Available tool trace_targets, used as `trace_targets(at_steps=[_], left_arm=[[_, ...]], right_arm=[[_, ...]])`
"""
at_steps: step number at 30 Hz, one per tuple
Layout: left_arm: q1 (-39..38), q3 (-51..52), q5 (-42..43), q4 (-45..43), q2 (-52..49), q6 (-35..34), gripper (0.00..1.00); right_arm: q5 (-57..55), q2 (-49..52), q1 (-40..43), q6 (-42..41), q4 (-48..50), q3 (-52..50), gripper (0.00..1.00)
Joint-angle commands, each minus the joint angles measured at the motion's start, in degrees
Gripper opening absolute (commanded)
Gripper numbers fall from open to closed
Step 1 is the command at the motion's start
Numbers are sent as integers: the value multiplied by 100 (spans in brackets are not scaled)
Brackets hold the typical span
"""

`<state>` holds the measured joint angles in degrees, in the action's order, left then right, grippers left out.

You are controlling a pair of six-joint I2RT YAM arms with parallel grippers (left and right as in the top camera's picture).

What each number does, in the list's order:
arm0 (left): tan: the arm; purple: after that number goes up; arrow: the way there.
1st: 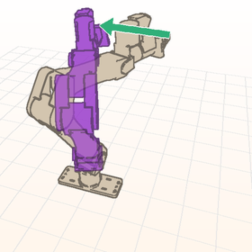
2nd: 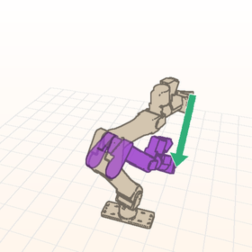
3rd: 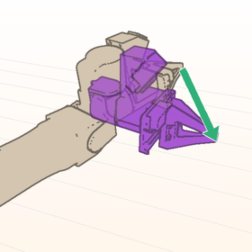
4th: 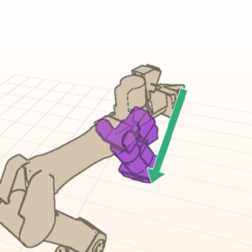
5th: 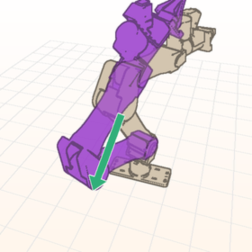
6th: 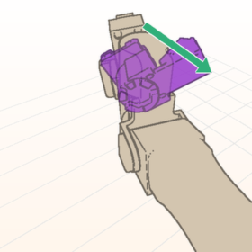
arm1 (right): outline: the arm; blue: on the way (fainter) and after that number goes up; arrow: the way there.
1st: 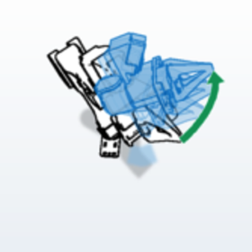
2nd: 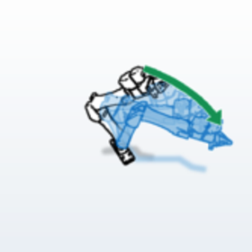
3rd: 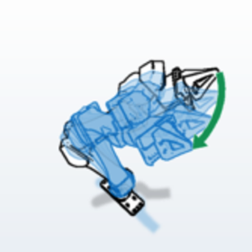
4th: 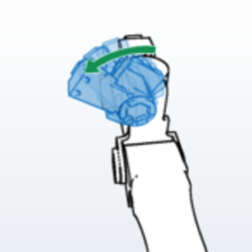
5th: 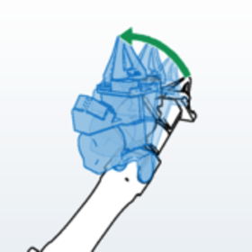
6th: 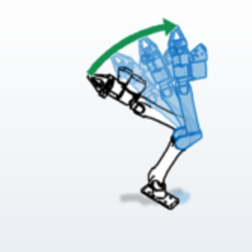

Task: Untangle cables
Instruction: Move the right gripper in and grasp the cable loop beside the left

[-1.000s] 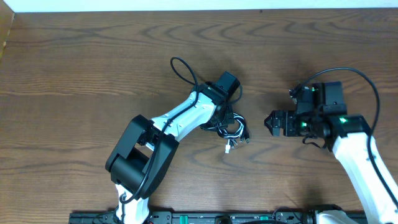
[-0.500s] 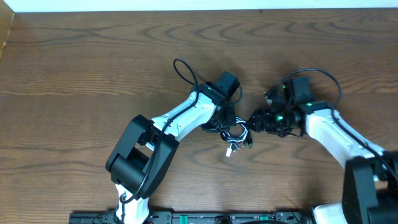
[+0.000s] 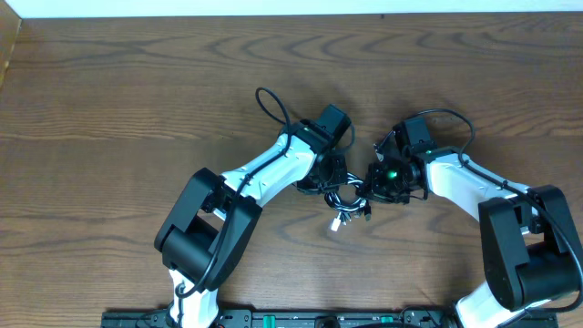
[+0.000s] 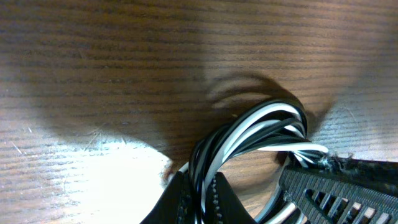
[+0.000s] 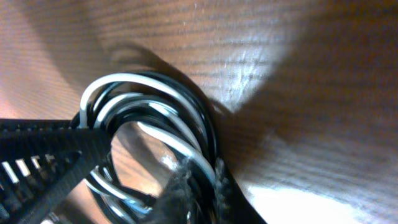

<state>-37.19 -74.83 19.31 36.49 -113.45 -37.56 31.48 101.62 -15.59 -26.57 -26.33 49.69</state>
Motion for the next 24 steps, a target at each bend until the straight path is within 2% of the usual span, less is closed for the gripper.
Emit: trace_targets(at_steps=[1,11,13,16,18,24], left_arm=[[55,-28,409,15,55,501,8],[203,-26,409,354,149,564,11],[216,-26,407,358,149,566,17],[260,-33,413,356,177,566,33],[304,-33,411,385,212,566,38],[380,-33,452,573,315,560,37]], right_arm=[[-162,168,-59,-105,-11,2,1],[-160,168,-59,-105,-2,2,1],[-160,168,-59,-105,-2,2,1],[-162,168,-59,-105,0,2,1],[-184,168,-59,-105,-2,2,1],[-243,168,-59,-105,-2,2,1]])
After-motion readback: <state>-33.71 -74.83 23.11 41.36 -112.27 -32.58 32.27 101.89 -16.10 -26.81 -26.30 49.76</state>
